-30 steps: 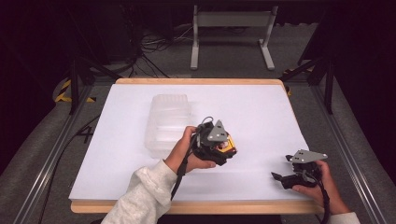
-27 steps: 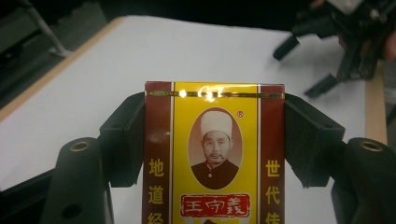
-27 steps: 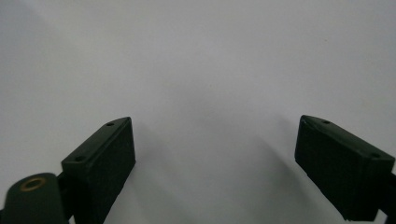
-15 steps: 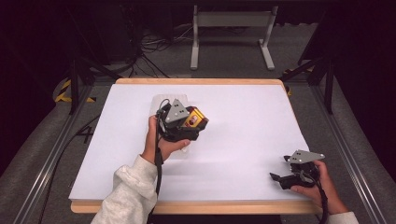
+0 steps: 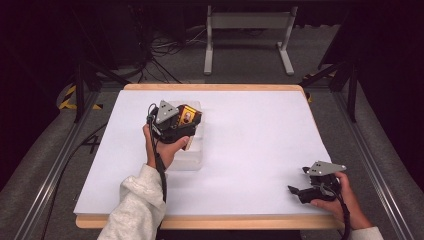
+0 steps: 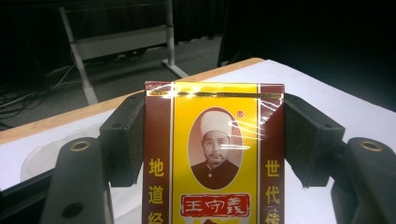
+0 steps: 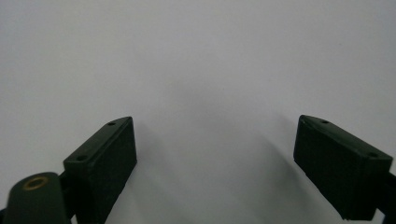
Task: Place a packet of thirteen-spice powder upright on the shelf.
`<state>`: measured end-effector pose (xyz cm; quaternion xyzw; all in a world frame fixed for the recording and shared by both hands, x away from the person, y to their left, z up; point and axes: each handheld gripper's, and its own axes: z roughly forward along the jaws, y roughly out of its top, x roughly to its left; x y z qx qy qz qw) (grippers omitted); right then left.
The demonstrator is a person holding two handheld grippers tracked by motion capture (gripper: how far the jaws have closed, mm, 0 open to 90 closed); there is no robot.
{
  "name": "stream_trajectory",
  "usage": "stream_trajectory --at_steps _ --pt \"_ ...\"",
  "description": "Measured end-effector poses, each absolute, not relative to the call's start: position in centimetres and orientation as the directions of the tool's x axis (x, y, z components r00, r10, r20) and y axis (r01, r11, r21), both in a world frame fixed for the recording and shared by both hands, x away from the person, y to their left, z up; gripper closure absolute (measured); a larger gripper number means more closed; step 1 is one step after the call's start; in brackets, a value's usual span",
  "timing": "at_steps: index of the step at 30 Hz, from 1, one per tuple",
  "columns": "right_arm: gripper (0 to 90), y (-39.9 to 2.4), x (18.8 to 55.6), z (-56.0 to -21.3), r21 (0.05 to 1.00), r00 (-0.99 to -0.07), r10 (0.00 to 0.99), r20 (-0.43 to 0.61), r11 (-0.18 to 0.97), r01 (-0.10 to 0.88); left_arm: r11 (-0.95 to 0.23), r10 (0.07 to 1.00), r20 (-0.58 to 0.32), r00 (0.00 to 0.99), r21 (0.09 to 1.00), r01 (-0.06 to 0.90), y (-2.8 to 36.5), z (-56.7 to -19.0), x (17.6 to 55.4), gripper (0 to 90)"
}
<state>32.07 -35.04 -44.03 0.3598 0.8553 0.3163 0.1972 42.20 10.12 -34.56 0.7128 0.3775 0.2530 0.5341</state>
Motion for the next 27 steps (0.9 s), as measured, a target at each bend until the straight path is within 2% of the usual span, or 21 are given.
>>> stream_trajectory --at_steps 15,20,27 --pt "13.1 -34.8 32.0 -44.0 0.681 -0.673 0.731 -0.113 0.550 0.484 -0.141 0.839 -0.025 0.544 0.955 0.261 10.1 -35.9 40.9 31.9" --pt "13.1 -34.8 32.0 -44.0 0.681 -0.674 0.729 -0.116 0.552 0.481 -0.187 0.844 -0.006 0.537 0.934 0.304 10.5 -36.1 40.7 31.8" --pt "12.8 -34.7 32.0 -44.0 0.678 -0.677 0.727 -0.115 0.556 0.481 -0.214 0.842 0.023 0.539 0.931 0.295 11.3 -36.3 39.8 31.3"
